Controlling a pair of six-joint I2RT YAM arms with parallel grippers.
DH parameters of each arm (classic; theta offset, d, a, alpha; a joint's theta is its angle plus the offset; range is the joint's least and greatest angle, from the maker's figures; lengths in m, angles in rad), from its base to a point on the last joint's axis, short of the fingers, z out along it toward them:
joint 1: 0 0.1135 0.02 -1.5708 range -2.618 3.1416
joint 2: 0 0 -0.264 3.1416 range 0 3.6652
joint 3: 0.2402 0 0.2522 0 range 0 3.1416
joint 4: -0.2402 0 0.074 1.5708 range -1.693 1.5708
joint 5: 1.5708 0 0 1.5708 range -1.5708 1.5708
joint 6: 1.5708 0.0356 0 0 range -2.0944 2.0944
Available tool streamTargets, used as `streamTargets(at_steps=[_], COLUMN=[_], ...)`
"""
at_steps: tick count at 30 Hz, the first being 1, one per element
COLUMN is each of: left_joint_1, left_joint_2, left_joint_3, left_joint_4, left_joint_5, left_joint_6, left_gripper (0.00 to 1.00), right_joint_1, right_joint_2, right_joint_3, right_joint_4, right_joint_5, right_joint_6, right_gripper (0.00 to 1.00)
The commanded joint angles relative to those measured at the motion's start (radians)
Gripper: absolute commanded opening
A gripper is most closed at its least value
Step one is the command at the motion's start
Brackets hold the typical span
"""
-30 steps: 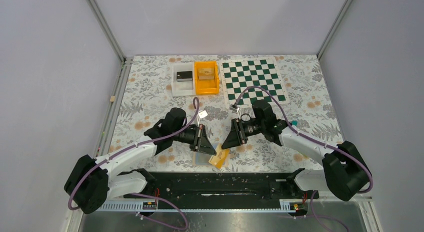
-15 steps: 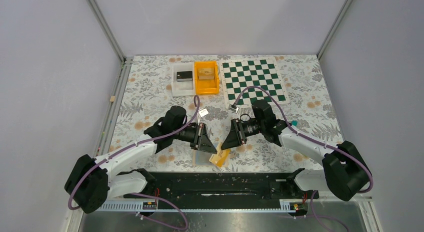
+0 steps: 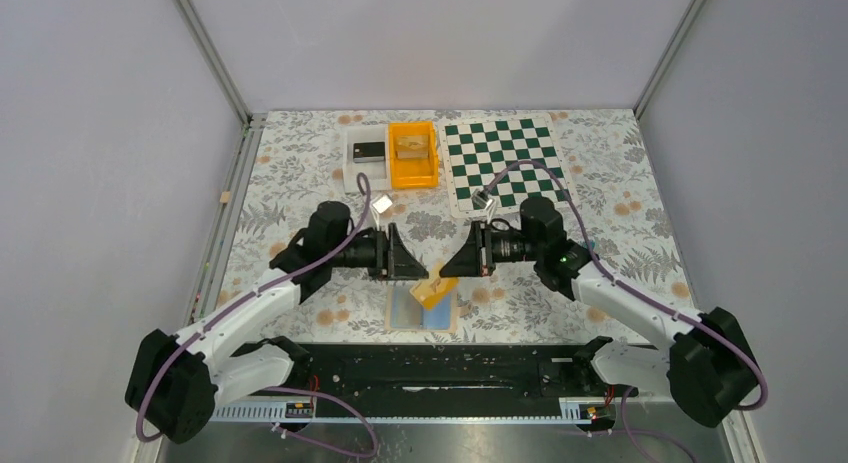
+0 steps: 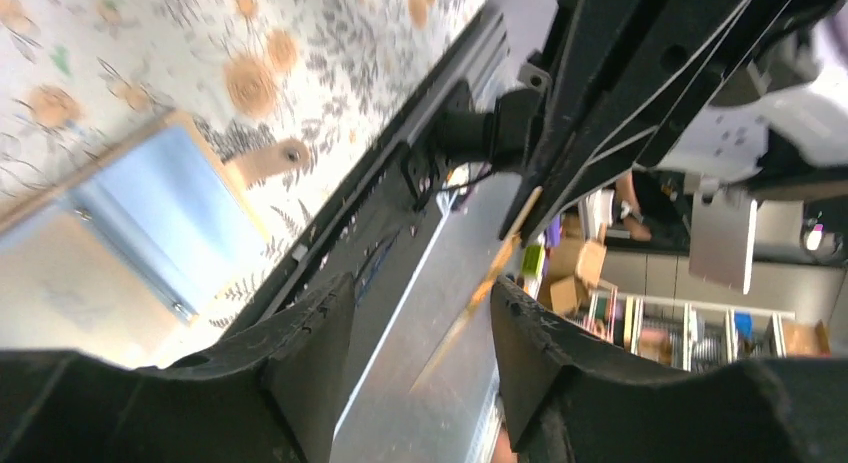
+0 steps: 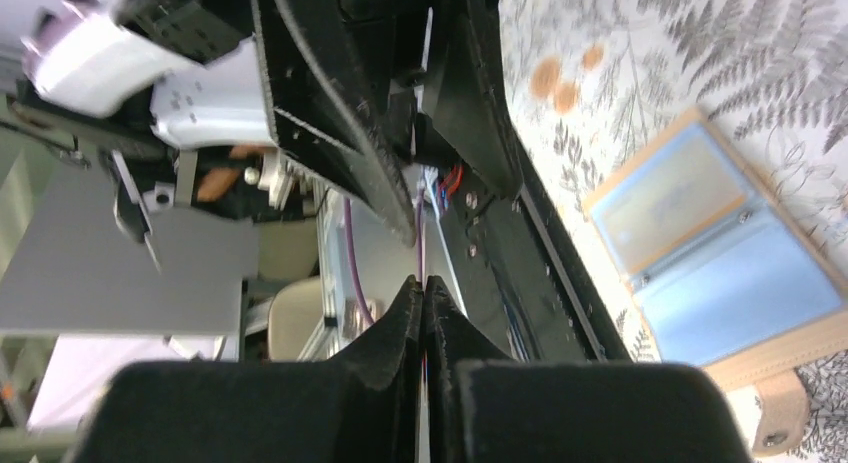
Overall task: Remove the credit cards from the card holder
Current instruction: Place the credit card in the storage box.
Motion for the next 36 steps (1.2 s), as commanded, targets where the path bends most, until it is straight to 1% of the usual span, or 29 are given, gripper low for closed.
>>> streamTargets(at_steps=[1,4,11,15,17,18,23,26,27,29,30,32,35,36], left_joint_1=[0.078,0.090,0.089,0.090,0.091,0.091,0.089,0.091,0.093,0.101,0.109,0.131,0.187,0.209], left_joint_2=[-0.085,-0.104,-0.114,-0.125,-0.123,-0.119,-0.095,-0.096,-0.097,-0.093,-0.088,-0.070,-0.036,-0.020], left_joint_3=[-0.053,-0.092,-0.126,-0.141,-0.147,-0.149,-0.140,-0.136,-0.128,-0.104,-0.083,-0.034,0.036,0.070], left_joint_4=[0.201,0.310,0.513,0.524,0.530,0.538,0.552,0.524,0.500,0.449,0.414,0.316,0.240,0.210], left_joint_5=[-0.038,-0.028,-0.040,-0.086,-0.105,-0.109,-0.117,-0.146,-0.162,-0.172,-0.178,-0.181,-0.173,-0.174], left_joint_6=[-0.132,-0.211,-0.322,-0.329,-0.331,-0.337,-0.350,-0.350,-0.340,-0.309,-0.288,-0.234,-0.165,-0.137], left_gripper=[0.52,0.53,0.51,0.46,0.37,0.31,0.14,0.00,0.00,0.00,0.00,0.00,0.00,0.00], right_joint_1=[0.003,0.002,0.003,0.005,0.003,0.003,0.004,0.003,0.003,0.003,0.003,0.003,0.003,0.003], right_joint_2=[-0.096,-0.122,-0.116,-0.134,-0.139,-0.142,-0.156,-0.158,-0.159,-0.162,-0.163,-0.172,-0.212,-0.231], right_joint_3=[0.019,0.008,-0.084,-0.139,-0.149,-0.155,-0.183,-0.199,-0.202,-0.206,-0.204,-0.194,-0.182,-0.178], right_joint_4=[0.097,0.130,0.301,0.346,0.347,0.351,0.358,0.368,0.367,0.367,0.364,0.342,0.275,0.250], right_joint_5=[0.221,0.322,0.463,0.526,0.535,0.541,0.575,0.590,0.591,0.593,0.589,0.578,0.575,0.578], right_joint_6=[0.123,0.173,0.327,0.358,0.359,0.363,0.371,0.379,0.380,0.379,0.375,0.356,0.305,0.284], right_gripper=[0.00,0.00,0.00,0.00,0.00,0.00,0.00,0.00,0.02,0.08,0.14,0.32,0.58,0.71])
